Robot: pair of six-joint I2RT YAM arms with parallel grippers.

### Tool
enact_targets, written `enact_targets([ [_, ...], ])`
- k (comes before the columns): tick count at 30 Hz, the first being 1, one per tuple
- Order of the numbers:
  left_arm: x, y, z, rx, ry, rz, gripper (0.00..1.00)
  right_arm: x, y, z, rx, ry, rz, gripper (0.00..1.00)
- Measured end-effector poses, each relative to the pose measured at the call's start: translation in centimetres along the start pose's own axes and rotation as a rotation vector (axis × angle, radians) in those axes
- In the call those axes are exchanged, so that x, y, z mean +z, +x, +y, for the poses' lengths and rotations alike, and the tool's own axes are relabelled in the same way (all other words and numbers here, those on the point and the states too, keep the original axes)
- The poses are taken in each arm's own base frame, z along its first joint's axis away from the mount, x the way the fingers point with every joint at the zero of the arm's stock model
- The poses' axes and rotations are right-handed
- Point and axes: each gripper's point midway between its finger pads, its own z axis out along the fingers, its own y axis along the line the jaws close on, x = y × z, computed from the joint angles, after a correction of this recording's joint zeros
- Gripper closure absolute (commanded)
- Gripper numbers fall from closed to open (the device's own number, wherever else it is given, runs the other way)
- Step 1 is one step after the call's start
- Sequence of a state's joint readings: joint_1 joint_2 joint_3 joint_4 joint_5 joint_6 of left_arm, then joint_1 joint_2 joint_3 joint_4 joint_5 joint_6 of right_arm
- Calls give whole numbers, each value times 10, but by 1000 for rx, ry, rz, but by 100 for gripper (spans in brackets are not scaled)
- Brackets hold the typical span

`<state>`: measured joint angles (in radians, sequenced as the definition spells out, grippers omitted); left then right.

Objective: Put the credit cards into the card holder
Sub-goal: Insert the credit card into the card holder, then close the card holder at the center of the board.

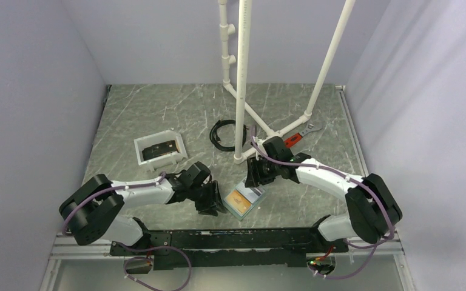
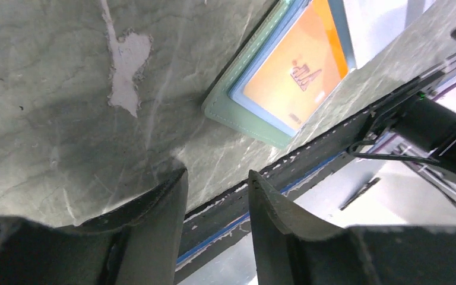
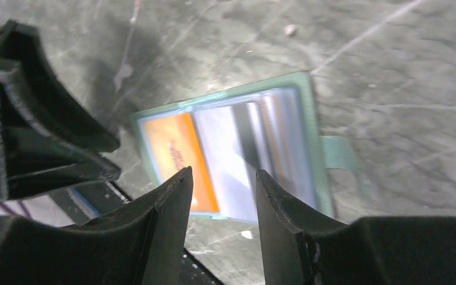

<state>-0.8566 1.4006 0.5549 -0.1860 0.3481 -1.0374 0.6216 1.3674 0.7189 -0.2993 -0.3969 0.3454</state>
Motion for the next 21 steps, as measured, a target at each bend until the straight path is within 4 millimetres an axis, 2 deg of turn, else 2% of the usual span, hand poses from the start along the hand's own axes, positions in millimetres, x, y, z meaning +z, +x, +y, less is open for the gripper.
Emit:
enact_targets([
  [3, 0, -2, -4, -44, 53, -14, 49, 2, -2, -17, 17, 67, -16, 65],
  [7, 5, -7, -14, -102, 149, -21, 48, 7, 7, -35, 41, 138, -8, 69],
  [16, 22, -16, -46, -177, 388, -10, 43, 14, 3, -44, 75, 159, -75, 76],
  [21, 19, -19, -48, -174, 390, -54, 42, 17, 1, -39, 110, 118, -111, 76],
])
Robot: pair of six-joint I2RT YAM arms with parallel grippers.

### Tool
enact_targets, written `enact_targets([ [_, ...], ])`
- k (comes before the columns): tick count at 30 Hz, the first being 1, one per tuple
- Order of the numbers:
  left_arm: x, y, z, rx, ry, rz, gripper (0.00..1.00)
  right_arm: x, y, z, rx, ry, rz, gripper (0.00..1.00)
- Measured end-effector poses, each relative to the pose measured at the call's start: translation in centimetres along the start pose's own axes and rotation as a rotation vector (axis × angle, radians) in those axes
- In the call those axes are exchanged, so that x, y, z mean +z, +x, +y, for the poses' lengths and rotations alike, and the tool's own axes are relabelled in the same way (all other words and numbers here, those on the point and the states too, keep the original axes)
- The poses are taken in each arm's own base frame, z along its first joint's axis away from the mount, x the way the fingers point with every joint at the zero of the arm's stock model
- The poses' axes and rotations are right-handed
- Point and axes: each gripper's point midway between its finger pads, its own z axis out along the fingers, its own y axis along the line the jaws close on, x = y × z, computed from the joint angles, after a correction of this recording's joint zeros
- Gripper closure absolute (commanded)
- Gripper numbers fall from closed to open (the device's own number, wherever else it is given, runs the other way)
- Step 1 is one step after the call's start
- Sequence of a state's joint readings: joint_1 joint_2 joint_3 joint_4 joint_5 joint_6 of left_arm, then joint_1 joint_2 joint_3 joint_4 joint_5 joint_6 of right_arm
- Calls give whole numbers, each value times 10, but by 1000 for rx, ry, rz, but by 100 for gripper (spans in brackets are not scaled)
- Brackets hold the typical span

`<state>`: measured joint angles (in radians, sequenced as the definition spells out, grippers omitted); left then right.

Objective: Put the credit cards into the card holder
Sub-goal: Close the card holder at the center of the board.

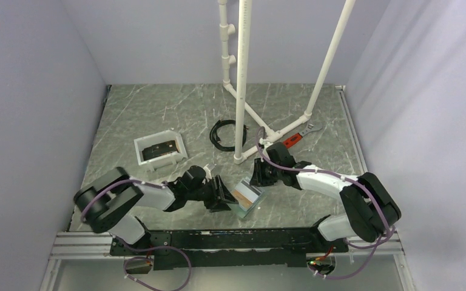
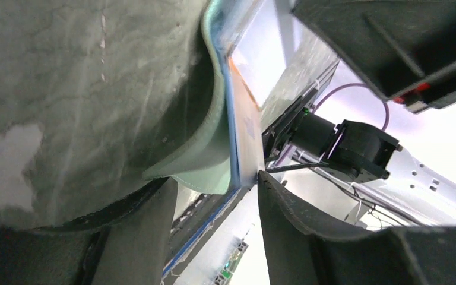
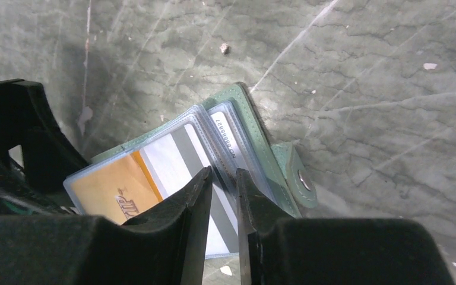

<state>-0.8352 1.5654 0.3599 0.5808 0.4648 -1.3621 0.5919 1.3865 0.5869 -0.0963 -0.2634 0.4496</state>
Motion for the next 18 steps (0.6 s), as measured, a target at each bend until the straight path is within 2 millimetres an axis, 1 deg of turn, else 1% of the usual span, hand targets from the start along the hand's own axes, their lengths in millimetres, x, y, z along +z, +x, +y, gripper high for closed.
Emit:
enact_targets([
  [1, -4, -2, -1, 10, -13, -19, 42, 1, 0, 2, 8, -11, -5, 76],
  [3, -11, -6, -9, 38, -20, -53, 42, 2, 0, 5, 27, -31, -15, 77],
  [7, -23, -17, -49, 112, 36, -109, 42, 5, 4, 15, 67, -69, -19, 77],
  [9, -23, -22, -66, 141, 63, -124, 42, 8, 13, 29, 100, -123, 1, 77],
  [10, -23, -25, -70, 150, 66, -130, 42, 9, 17, 35, 117, -147, 13, 77],
  [12, -22, -27, -70, 161, 60, -136, 43, 9, 27, 47, 166, -208, 30, 77],
  [13, -22, -27, -69, 162, 54, -137, 43, 9, 30, 50, 191, -229, 36, 75],
  [15, -20, -27, -63, 165, 29, -134, 44, 7, 35, 53, 230, -252, 47, 72],
  [18, -14, -30, -56, 164, -7, -125, 46, 0, 38, 53, 241, -242, 60, 66],
])
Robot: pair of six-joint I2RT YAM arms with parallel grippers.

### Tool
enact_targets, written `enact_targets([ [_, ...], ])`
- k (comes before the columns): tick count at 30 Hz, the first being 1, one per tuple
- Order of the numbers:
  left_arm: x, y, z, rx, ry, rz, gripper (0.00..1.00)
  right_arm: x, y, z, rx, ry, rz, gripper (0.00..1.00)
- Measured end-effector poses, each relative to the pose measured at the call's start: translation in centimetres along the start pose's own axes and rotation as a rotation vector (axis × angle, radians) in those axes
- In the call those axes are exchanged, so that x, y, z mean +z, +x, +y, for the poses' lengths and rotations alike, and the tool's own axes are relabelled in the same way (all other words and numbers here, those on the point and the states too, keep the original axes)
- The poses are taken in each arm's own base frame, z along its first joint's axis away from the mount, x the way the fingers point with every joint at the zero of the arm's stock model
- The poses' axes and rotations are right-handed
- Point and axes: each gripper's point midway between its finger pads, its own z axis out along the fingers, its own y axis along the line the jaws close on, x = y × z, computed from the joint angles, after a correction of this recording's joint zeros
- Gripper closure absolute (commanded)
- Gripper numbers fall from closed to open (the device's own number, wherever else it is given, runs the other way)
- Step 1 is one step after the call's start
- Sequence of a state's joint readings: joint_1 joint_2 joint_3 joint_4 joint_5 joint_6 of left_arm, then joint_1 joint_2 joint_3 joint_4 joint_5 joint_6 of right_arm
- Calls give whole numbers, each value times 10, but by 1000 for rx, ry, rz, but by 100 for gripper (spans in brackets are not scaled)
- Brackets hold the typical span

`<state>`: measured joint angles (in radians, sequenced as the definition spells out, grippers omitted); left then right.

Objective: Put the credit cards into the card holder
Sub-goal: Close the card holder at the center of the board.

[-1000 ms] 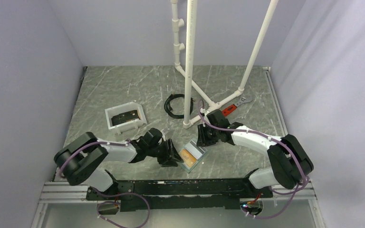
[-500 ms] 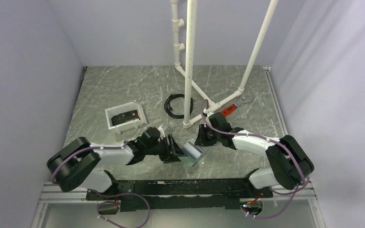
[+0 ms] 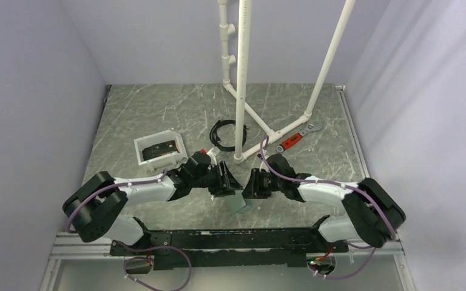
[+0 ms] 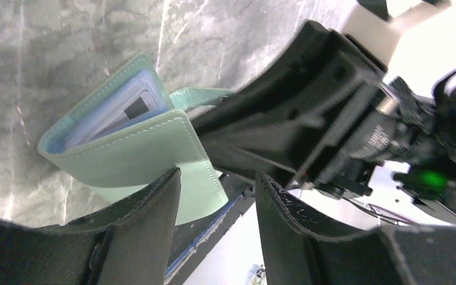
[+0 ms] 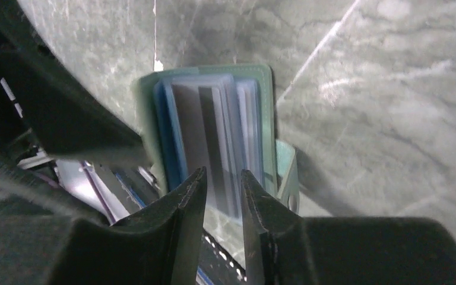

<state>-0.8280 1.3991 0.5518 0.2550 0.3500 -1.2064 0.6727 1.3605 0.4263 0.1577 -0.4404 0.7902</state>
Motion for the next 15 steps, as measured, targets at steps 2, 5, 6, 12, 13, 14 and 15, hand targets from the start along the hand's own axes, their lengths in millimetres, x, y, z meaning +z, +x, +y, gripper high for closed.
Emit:
enact_targets([
  [2, 6, -2, 3, 3, -17, 7, 48, -9, 0, -1, -14, 29, -5, 63],
  [5, 14, -3, 9, 0, -36, 19, 54, -24, -11, 5, -68, 67, -37, 62],
  [6, 16, -2, 11, -2, -41, 25, 56, -29, -16, 7, -90, 79, -50, 62],
  [12, 25, -1, 27, 0, -105, 50, 78, -43, -38, 7, -204, 150, -92, 65],
  [13, 26, -1, 29, 5, -116, 54, 79, -43, -38, 3, -217, 171, -84, 66],
  [14, 27, -1, 30, 7, -129, 59, 81, -42, -37, -1, -228, 188, -72, 69],
  [15, 28, -1, 32, 9, -139, 63, 82, -40, -37, -5, -235, 202, -60, 71],
])
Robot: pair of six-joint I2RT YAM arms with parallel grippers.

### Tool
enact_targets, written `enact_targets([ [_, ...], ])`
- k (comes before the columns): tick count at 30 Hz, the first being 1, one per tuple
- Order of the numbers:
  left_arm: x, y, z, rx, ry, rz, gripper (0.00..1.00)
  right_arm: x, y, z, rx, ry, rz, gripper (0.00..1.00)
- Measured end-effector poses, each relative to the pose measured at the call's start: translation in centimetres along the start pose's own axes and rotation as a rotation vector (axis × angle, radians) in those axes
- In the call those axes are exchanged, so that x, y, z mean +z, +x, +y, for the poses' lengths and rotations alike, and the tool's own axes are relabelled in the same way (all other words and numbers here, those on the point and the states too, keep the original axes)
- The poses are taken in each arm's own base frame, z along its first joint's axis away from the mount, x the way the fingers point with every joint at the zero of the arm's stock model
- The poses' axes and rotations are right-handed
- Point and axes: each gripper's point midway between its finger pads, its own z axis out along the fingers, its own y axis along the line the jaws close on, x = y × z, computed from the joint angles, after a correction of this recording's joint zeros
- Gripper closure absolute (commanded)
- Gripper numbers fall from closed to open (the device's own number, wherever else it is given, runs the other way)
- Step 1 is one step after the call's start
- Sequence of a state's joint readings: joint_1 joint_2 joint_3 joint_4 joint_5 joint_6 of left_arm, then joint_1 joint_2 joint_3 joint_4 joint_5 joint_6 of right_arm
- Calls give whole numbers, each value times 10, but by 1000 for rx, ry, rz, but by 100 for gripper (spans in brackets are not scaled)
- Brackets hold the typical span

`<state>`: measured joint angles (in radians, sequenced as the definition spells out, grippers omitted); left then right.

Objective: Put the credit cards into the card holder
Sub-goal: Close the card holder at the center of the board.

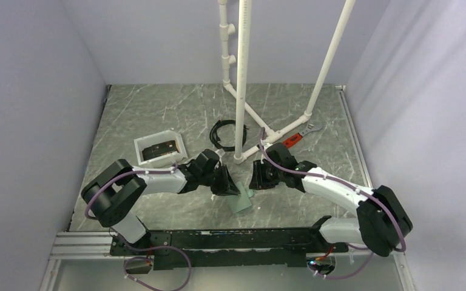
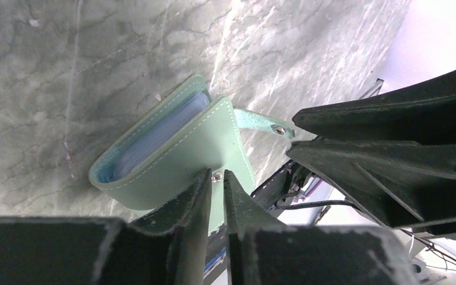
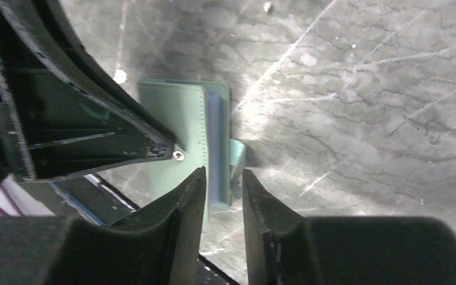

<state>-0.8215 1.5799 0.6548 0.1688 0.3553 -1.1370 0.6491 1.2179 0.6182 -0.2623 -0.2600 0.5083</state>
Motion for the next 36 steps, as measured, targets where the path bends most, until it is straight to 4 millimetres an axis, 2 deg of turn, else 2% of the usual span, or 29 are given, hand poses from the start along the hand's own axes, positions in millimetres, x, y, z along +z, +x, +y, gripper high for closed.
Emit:
enact_targets([
  [5, 3, 0, 5, 7, -30, 13, 85, 8, 13, -13, -25, 46, 71, 78],
  [11, 3, 0, 6, 9, -34, 15, 86, 8, 13, -14, -44, 47, 71, 96],
  [16, 3, 0, 6, 11, -36, 15, 87, 8, 13, -14, -50, 45, 72, 92],
  [18, 3, 0, 6, 11, -36, 15, 87, 9, 13, -14, -50, 44, 73, 100],
  [21, 3, 0, 7, 11, -36, 15, 88, 9, 14, -13, -49, 37, 78, 100],
  [29, 4, 0, 8, 7, -39, 15, 95, 9, 11, 16, -19, -111, 81, 100],
  [36, 4, 0, 8, 4, -40, 15, 96, 23, 19, 24, 52, -182, 134, 100],
])
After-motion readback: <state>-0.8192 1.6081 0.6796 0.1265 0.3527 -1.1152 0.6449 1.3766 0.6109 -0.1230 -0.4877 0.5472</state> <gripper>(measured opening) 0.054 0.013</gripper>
